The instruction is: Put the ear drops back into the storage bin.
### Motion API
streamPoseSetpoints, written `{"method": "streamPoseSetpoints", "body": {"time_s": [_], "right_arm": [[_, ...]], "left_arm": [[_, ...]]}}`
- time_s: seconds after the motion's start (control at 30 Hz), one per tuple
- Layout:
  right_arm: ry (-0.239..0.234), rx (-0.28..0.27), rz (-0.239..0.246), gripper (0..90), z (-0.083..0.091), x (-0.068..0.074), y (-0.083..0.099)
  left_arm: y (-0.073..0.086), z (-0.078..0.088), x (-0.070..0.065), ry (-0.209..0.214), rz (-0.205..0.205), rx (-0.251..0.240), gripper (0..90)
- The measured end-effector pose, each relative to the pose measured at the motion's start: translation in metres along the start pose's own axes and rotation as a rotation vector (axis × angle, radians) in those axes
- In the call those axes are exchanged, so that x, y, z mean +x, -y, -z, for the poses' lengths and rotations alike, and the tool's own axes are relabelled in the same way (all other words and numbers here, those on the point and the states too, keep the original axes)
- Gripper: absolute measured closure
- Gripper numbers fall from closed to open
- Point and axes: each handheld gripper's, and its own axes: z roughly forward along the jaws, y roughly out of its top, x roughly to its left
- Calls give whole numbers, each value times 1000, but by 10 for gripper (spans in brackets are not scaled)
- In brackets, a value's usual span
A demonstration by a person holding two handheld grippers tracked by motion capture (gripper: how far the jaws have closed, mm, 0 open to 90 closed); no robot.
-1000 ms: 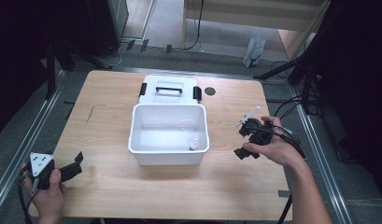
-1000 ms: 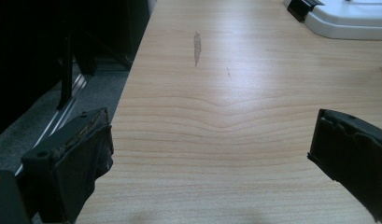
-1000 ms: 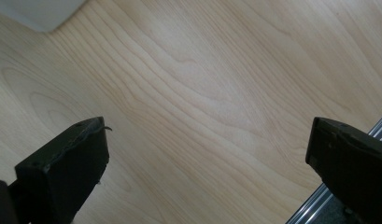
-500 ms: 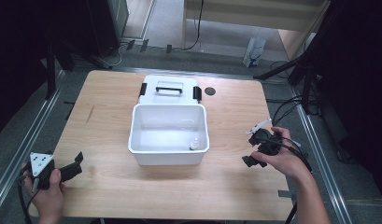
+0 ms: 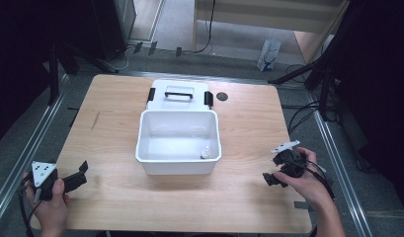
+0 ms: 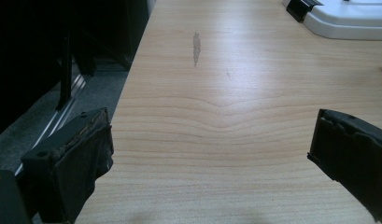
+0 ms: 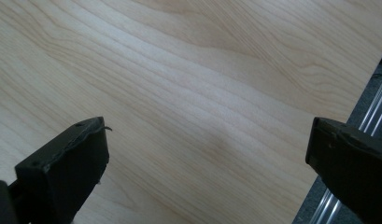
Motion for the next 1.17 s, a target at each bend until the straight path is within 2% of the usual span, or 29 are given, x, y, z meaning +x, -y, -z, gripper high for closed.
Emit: {"method": "streamPoseSetpoints", "body": {"time_s": [0.13,0.17,0.2,0.3,0.33,0.4,0.43,0.47,0.5,0.6,0.67,0.7,0.8,0.83,0.87,0.9,0.93,1.17], "right_arm": [[37,-54,-46,0,-6,-2,20],[37,-54,-46,0,-6,-2,20],[41,-72,-67,0,-7,-2,24],[54,-167,-137,0,-7,2,40],[54,-167,-137,0,-7,2,40],[62,-223,-165,0,-8,5,48],[70,-278,-200,0,-8,9,55],[70,-278,-200,0,-8,9,55],[83,-321,-226,0,-10,13,63],[110,-366,-262,0,-14,17,72],[126,-397,-306,0,-17,17,78],[126,-397,-306,0,-17,17,78],[150,-436,-368,0,-24,16,89],[142,-423,-386,0,-26,14,91],[144,-444,-406,0,-24,13,92],[143,-481,-430,45,-22,12,95],[129,-478,-440,44,-22,12,96],[127,-469,-411,34,-22,15,95]], "left_arm": [[0,0,0,-2,-1,-1,2],[0,0,0,-2,-1,-1,2],[0,0,0,-1,-1,0,2],[0,0,0,-2,-4,-1,2],[0,0,0,-2,-4,-1,2],[0,0,0,-2,-5,0,2],[0,0,0,3,-2,3,2],[0,0,0,3,-2,3,2],[0,0,-1,2,-4,-2,2],[0,0,-1,2,-7,0,2],[0,0,-1,4,-5,0,2],[0,0,-1,4,-5,0,2],[0,0,-1,3,-6,0,2],[0,0,-1,3,-6,0,2],[0,0,-1,3,-7,0,2],[0,0,-1,3,-8,3,2],[0,-1,-2,3,-7,5,2],[0,0,-2,1,-8,5,2]]}}
